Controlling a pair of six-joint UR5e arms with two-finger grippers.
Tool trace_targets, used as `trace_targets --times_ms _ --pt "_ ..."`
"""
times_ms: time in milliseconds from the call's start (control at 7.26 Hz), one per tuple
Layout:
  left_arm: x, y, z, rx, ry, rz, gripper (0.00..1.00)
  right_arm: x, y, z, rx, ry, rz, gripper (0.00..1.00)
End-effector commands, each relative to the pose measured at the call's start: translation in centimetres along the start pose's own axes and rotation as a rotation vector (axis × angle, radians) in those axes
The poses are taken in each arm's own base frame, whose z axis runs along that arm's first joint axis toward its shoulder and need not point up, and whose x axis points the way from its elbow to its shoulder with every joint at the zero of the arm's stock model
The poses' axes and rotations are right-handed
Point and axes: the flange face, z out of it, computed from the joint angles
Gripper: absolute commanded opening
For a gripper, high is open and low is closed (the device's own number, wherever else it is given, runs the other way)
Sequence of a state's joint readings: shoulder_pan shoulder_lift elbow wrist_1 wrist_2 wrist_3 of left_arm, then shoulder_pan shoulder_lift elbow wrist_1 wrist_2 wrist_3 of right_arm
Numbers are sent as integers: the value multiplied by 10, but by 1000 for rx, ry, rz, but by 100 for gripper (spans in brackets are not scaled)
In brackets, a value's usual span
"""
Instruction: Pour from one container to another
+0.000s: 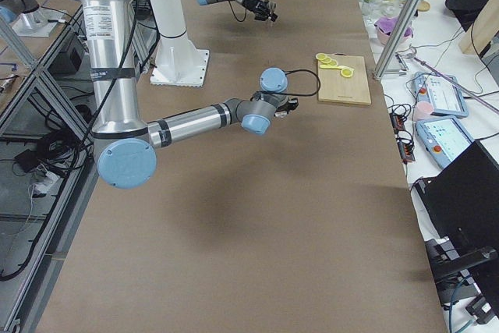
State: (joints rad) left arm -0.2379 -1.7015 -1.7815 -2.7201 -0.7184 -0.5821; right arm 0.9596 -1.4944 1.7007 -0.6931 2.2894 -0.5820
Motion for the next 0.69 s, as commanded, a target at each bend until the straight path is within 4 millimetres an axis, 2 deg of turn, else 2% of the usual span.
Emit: trace_targets --times_ms 0,138,275,413,551 --pt "-33 29 5 -15 -41 30 0 -5 29 13 46 19 65 0" --pt "-46 38 14 -21 -72 33 0 -10 40 17 62 7 66 0" --pt "-81 51 21 -47 -108 -44 0 -14 52 20 86 19 84 0" --pt "-109 60 36 -77 -137 -57 0 -19 65 25 101 24 102 0" --pt "-118 75 41 -100 -148 -47 0 -25 83 31 116 30 115 0"
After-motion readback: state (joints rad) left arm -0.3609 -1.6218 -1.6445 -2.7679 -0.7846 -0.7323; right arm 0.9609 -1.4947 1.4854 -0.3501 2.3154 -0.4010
